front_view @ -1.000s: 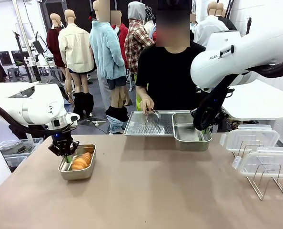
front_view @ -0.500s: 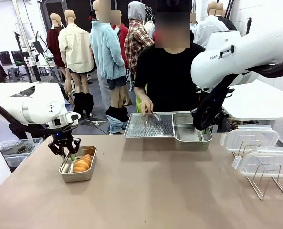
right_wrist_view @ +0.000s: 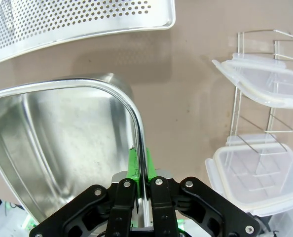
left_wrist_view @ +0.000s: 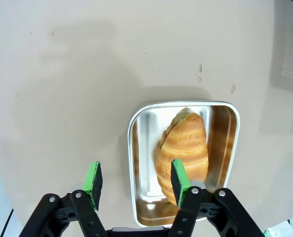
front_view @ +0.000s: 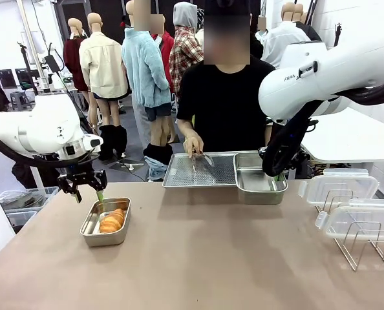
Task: Place the bread in airtight containers.
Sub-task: Once an object is inside an Airtight Container , place the container in the center of the table.
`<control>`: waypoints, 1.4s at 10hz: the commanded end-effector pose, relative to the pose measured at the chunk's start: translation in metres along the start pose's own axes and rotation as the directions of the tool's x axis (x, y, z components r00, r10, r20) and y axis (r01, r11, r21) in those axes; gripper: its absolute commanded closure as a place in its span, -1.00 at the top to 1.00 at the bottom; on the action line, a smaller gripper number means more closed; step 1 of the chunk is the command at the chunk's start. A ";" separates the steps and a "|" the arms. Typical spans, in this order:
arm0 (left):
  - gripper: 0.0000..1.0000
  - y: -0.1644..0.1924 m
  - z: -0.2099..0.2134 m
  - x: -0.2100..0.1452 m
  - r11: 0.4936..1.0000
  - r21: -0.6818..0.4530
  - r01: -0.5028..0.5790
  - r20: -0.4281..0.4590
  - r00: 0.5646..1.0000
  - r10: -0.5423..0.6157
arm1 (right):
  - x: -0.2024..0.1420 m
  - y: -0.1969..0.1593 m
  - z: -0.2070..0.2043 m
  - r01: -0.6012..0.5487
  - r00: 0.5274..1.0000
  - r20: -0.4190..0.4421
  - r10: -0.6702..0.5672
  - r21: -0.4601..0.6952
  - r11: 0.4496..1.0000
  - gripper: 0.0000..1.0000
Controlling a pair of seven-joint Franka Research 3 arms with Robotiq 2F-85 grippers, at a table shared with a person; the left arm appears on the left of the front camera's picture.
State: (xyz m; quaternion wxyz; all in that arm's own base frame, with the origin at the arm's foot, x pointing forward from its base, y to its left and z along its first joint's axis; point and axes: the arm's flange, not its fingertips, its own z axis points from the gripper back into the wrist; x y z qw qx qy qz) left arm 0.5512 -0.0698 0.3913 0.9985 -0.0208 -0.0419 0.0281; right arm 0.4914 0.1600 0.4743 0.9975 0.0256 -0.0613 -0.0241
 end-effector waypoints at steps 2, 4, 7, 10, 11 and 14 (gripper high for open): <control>0.45 0.012 0.020 -0.006 1.000 0.023 0.004 0.024 1.000 -0.005 | -0.001 0.000 -0.002 -0.003 1.000 0.021 0.003 0.003 1.000 -1.00; 0.45 0.053 0.067 0.001 0.998 0.027 -0.050 0.100 0.994 0.047 | -0.001 0.000 -0.002 -0.003 1.000 0.021 0.003 0.003 1.000 -1.00; 0.45 0.133 0.112 0.002 0.993 -0.017 -0.116 0.120 0.986 0.117 | -0.001 0.000 -0.002 -0.003 1.000 0.021 0.003 0.003 1.000 -1.00; 0.45 0.167 0.108 0.004 0.984 -0.085 -0.154 0.099 0.982 0.162 | -0.001 0.000 -0.002 -0.003 1.000 0.021 0.003 0.003 1.000 -1.00; 0.45 0.168 0.119 -0.003 0.986 -0.021 -0.166 0.135 0.977 0.168 | -0.001 0.000 -0.002 -0.003 1.000 0.021 0.003 0.003 1.000 -1.00; 0.45 0.168 0.119 -0.003 0.986 -0.021 -0.166 0.135 0.977 0.168 | -0.001 0.000 -0.002 -0.003 1.000 0.021 0.003 0.003 1.000 -1.00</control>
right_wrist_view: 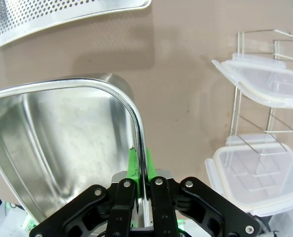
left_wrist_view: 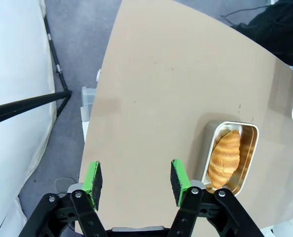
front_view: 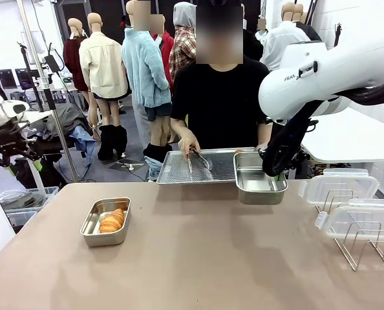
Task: Place the bread in airtight containers.
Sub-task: Once an object is inside an Airtight Container , place the container in the center of the table.
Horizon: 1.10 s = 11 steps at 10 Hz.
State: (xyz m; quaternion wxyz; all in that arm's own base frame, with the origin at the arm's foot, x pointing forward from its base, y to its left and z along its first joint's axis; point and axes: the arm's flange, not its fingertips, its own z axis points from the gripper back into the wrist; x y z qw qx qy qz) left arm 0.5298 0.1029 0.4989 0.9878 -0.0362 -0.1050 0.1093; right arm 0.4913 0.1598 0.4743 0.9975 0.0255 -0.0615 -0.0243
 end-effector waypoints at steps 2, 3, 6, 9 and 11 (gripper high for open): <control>0.45 -0.001 0.004 0.000 1.000 0.018 -0.005 0.009 1.000 0.005 | -0.001 0.000 -0.002 -0.003 1.000 0.021 0.003 0.003 1.000 -1.00; 0.45 -0.001 0.004 0.000 1.000 0.018 -0.005 0.009 1.000 0.005 | -0.001 0.000 -0.002 -0.003 1.000 0.021 0.003 0.003 1.000 -1.00; 0.45 -0.001 0.004 0.000 1.000 0.018 -0.005 0.009 1.000 0.005 | -0.001 0.000 -0.002 -0.003 1.000 0.021 0.003 0.003 1.000 -1.00; 0.45 -0.001 0.004 0.000 1.000 0.018 -0.005 0.009 1.000 0.005 | -0.001 0.000 -0.002 -0.003 1.000 0.021 0.003 0.003 1.000 -1.00; 0.45 -0.001 0.004 0.000 1.000 0.018 -0.005 0.009 1.000 0.005 | -0.001 0.000 -0.002 -0.003 1.000 0.021 0.003 0.003 1.000 -1.00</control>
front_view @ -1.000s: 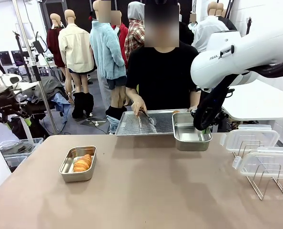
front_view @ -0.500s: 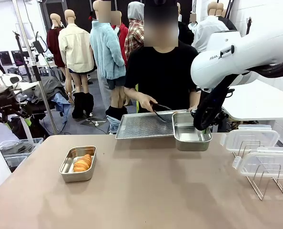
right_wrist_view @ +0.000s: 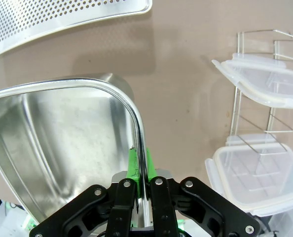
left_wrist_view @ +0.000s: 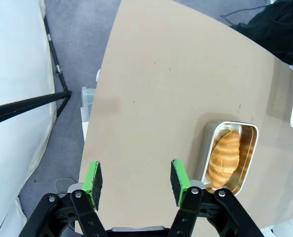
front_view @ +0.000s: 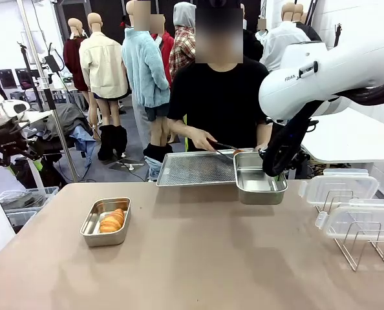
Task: Place the bread in airtight containers.
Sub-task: Once an object is inside an Airtight Container , place the container in the center of the table.
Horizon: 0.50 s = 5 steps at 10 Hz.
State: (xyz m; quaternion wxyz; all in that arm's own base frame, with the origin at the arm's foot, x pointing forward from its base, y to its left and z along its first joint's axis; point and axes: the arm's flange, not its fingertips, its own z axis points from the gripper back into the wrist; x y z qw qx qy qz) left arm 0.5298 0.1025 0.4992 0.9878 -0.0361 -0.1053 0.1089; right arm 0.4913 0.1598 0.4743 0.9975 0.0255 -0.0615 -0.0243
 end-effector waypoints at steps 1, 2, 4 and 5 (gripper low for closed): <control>0.45 0.000 0.003 0.000 1.000 0.018 -0.006 0.008 1.000 0.006 | -0.001 0.000 -0.002 -0.003 1.000 0.021 0.003 0.003 1.000 -1.00; 0.45 0.000 0.003 0.000 1.000 0.018 -0.006 0.008 1.000 0.006 | -0.001 0.000 -0.002 -0.003 1.000 0.021 0.003 0.003 1.000 -1.00; 0.45 0.000 0.003 0.000 1.000 0.018 -0.006 0.008 1.000 0.006 | -0.001 0.000 -0.002 -0.003 1.000 0.021 0.003 0.003 1.000 -1.00; 0.45 0.000 0.003 0.000 1.000 0.018 -0.006 0.008 1.000 0.006 | -0.001 0.000 -0.002 -0.003 1.000 0.021 0.003 0.003 1.000 -1.00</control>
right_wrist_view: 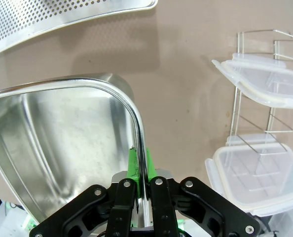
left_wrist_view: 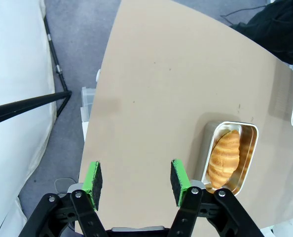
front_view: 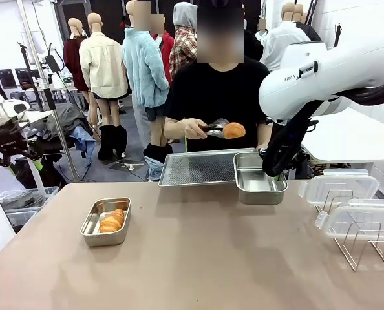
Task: Place the bread in airtight containers.
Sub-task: Once an object is inside an Airtight Container , place the container in the center of the table.
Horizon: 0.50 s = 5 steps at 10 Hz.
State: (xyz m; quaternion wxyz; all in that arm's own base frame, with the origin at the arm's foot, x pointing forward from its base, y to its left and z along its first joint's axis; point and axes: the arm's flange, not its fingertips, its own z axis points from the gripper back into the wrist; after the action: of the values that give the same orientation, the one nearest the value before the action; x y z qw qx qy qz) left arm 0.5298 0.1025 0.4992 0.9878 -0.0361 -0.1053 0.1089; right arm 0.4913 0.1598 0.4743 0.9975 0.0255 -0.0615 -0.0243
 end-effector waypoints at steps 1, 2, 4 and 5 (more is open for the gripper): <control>0.45 0.000 0.003 0.000 1.000 0.018 -0.006 0.008 1.000 0.006 | -0.001 0.000 -0.002 -0.003 1.000 0.021 0.003 0.003 1.000 -1.00; 0.45 0.000 0.003 0.000 1.000 0.018 -0.006 0.008 1.000 0.006 | -0.001 0.000 -0.002 -0.003 1.000 0.021 0.003 0.003 1.000 -1.00; 0.45 0.000 0.003 0.000 1.000 0.018 -0.006 0.008 1.000 0.006 | -0.001 0.000 -0.002 -0.003 1.000 0.021 0.003 0.003 1.000 -1.00; 0.45 0.000 0.003 0.000 1.000 0.018 -0.006 0.008 1.000 0.006 | -0.001 0.000 -0.002 -0.003 1.000 0.021 0.003 0.003 1.000 -1.00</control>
State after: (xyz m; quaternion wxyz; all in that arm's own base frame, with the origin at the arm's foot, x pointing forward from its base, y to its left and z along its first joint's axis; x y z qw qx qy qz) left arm 0.5298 0.1025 0.4992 0.9878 -0.0361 -0.1053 0.1089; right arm 0.4913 0.1598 0.4743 0.9975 0.0255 -0.0615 -0.0243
